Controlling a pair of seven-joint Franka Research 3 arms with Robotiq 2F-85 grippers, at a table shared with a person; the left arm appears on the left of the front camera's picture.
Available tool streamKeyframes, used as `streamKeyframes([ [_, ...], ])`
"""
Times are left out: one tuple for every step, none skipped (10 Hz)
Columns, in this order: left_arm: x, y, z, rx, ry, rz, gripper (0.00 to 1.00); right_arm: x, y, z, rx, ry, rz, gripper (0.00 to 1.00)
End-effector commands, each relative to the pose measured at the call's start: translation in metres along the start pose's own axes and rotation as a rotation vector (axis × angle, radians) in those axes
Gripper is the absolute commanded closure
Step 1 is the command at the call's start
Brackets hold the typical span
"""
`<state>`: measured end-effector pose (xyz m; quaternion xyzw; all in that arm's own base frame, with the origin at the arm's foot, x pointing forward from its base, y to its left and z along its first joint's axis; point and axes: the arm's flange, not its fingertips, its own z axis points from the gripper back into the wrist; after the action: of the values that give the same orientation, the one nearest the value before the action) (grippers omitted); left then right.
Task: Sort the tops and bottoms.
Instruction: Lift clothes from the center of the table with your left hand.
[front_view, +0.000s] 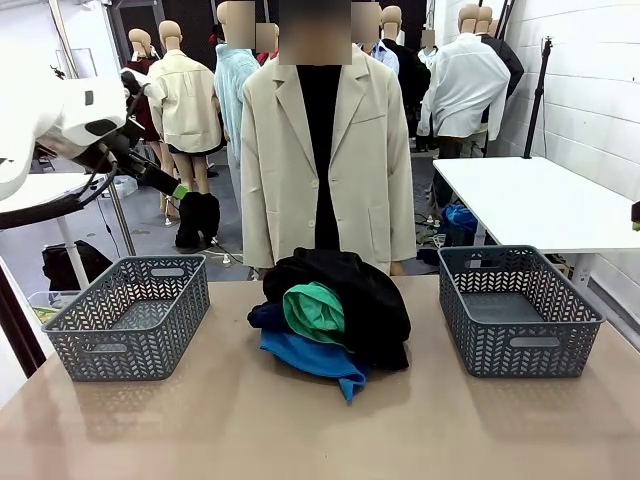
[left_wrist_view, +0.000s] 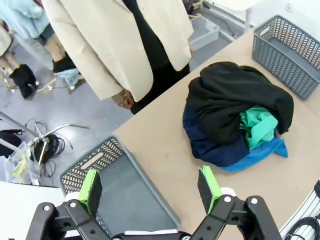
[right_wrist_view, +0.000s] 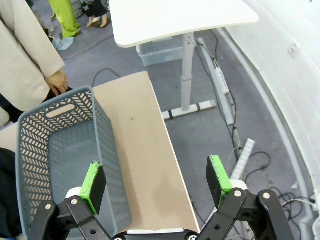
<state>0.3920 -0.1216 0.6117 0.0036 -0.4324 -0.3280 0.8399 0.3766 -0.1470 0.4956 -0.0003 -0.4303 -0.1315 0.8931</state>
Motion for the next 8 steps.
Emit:
streamKeyframes([
  [0.006, -0.009, -0.022, -0.06, -0.019, 0.066, 0.0, -0.001, 0.0, 0.0, 0.003, 0.009, -0.008, 0.0],
  [0.019, -0.012, -0.049, -0.084, -0.013, 0.134, 0.0, -0.001, 0.0, 0.0, 0.003, 0.009, -0.008, 0.0],
  [0.039, -0.016, -0.076, -0.104, 0.018, 0.167, 0.0, -0.001, 0.0, 0.0, 0.003, 0.009, -0.008, 0.0],
  [0.057, -0.024, -0.098, -0.104, 0.05, 0.148, 0.0, -0.001, 0.0, 0.0, 0.003, 0.009, -0.008, 0.0],
  [0.074, -0.036, -0.12, -0.076, 0.091, 0.107, 0.0, -0.001, 0.0, 0.0, 0.003, 0.009, -0.008, 0.0],
  [0.087, -0.051, -0.14, -0.103, 0.171, 0.074, 0.0, -0.001, 0.0, 0.0, 0.003, 0.009, -0.008, 0.0],
  [0.094, -0.068, -0.165, -0.177, 0.248, 0.089, 0.0, -0.001, 0.0, 0.0, 0.003, 0.009, -0.008, 0.0],
  [0.095, -0.078, -0.185, -0.219, 0.308, 0.148, 0.0, -0.001, 0.0, 0.0, 0.003, 0.009, -0.008, 0.0],
])
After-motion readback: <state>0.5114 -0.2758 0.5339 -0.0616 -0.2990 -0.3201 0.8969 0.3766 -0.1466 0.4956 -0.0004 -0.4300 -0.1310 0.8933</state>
